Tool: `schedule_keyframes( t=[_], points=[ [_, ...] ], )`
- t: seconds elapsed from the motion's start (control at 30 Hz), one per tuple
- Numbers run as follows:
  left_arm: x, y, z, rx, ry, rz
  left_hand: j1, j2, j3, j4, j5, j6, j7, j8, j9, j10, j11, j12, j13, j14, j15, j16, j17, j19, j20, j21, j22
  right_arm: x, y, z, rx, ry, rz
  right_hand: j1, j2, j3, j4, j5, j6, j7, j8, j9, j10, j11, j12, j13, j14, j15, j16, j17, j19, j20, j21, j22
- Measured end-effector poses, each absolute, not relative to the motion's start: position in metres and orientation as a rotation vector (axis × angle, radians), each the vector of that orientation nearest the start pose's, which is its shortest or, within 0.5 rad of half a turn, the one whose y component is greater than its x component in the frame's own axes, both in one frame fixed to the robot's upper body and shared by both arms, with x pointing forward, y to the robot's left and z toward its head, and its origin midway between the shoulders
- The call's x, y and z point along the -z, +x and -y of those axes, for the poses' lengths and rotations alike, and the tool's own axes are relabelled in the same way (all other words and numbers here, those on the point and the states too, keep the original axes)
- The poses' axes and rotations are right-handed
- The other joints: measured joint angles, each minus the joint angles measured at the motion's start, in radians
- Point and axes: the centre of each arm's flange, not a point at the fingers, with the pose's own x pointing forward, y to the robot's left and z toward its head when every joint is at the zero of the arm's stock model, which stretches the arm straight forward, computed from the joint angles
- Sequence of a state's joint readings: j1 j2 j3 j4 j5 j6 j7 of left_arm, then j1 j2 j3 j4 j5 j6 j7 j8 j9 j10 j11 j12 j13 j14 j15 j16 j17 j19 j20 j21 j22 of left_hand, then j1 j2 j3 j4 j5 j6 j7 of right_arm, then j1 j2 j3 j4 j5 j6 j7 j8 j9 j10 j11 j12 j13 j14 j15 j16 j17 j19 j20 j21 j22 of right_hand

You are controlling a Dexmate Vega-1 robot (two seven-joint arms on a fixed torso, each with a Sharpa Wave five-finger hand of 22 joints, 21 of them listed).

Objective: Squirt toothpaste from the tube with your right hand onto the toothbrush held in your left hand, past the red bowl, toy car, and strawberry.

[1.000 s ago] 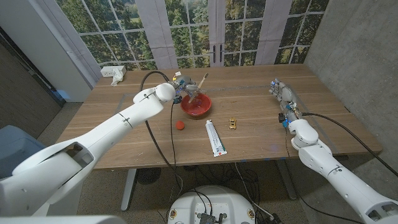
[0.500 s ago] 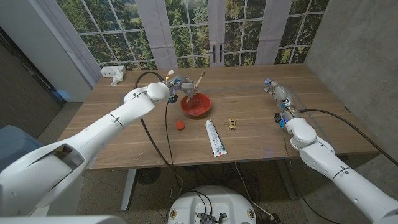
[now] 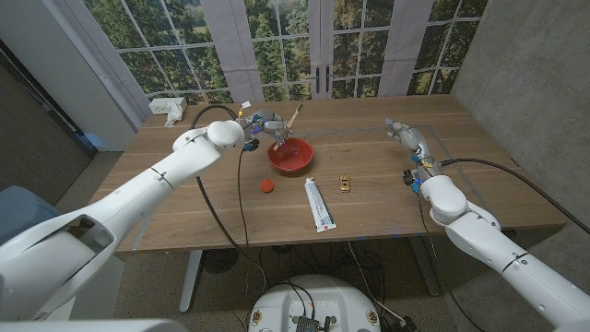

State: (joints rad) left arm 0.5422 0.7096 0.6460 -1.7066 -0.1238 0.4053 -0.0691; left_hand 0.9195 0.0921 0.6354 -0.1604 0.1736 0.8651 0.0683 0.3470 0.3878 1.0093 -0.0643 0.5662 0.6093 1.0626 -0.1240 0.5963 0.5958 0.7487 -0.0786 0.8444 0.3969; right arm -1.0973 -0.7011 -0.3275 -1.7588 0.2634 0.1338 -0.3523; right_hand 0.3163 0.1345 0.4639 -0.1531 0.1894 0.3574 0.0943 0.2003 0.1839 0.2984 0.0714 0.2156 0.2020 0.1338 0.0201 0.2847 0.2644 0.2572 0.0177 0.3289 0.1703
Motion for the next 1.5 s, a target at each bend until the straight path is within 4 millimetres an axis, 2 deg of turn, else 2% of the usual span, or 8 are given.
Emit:
schedule_keyframes(
  t=[0.27,0.37,1.5],
  points=[
    [-0.084,0.626,-0.207,0.233,0.823,0.414,0.0,0.0,-0.002,0.001,-0.001,0.0,0.0,-0.001,0.0,0.0,0.0,0.0,-0.003,0.0,0.0,0.0,0.009,-0.005,0.005,0.014,0.0,0.029,0.556,0.274,0.035,-0.41,0.674,0.0,0.0,0.003,-0.003,0.0,0.0,0.0,0.0,0.0,0.0,0.0,0.0,0.0,0.001,-0.001,-0.001,0.0,0.003,-0.004,-0.004,0.0],
    [-0.084,0.625,-0.209,0.24,0.818,0.414,0.0,0.0,-0.001,0.002,-0.001,0.0,0.0,-0.007,0.0,0.0,0.0,-0.001,-0.001,0.0,0.0,0.0,0.009,-0.008,0.003,0.017,0.0,0.029,0.553,0.271,0.037,-0.428,0.674,0.022,-0.009,0.004,-0.004,0.0,0.0,0.0,0.0,0.0,0.0,0.0,0.0,0.0,0.001,-0.001,-0.004,0.0,0.003,-0.004,-0.004,0.0],
    [-0.085,0.615,-0.23,0.317,0.752,0.388,0.003,-0.003,0.006,0.0,-0.003,0.003,0.003,-0.023,0.008,0.0,0.0,-0.01,-0.002,-0.003,-0.003,0.0,0.033,-0.022,0.003,0.066,0.0,0.032,0.516,0.231,0.058,-0.657,0.629,0.03,-0.001,0.004,-0.004,0.0,0.001,-0.009,0.0,0.0,0.012,-0.013,0.0,0.005,0.008,-0.008,-0.004,0.0,0.014,0.007,-0.02,0.0]
  ],
)
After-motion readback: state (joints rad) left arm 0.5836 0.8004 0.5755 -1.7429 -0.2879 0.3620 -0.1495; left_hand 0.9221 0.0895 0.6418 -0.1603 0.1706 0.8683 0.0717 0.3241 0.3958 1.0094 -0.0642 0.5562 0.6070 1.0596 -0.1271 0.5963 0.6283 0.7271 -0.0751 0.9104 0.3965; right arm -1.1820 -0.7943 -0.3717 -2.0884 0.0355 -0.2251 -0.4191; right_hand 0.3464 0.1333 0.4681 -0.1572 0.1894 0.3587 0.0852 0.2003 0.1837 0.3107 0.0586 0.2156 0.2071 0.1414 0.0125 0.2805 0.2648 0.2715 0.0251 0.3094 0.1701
